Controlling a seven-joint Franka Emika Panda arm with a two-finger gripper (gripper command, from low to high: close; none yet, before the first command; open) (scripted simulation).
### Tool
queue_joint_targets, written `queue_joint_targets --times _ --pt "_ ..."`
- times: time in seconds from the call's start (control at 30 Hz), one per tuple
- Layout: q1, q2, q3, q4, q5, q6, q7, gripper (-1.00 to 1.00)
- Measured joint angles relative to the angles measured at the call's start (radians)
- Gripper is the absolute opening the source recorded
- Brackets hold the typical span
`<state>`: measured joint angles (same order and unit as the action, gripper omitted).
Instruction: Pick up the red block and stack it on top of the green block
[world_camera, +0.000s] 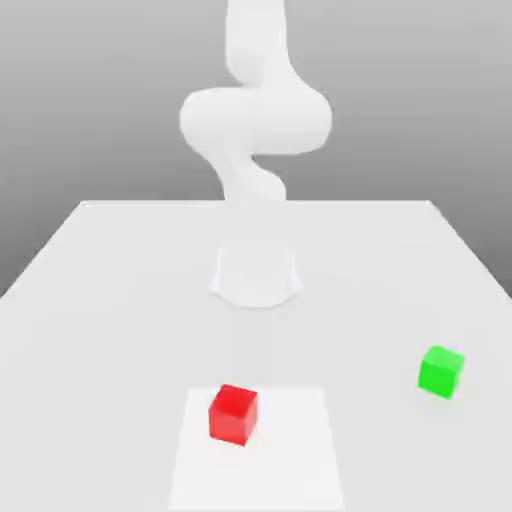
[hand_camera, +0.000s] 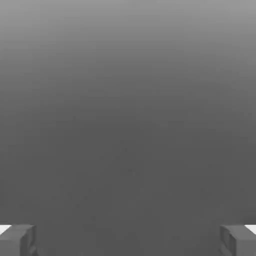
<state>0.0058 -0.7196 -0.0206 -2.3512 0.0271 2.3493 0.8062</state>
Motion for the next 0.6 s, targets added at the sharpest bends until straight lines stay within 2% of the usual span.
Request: queue_joint_targets --times 0.37,0.5,0.6 --pt "0.012 0.420 -0.038 -0.250 0.089 0.248 0.066 0.00" --pt "-0.005 0.570 -0.028 -0.342 0.072 0.342 0.126 0.00" --pt "-0.028 0.673 -0.027 -0.410 0.012 0.411 0.204 0.00"
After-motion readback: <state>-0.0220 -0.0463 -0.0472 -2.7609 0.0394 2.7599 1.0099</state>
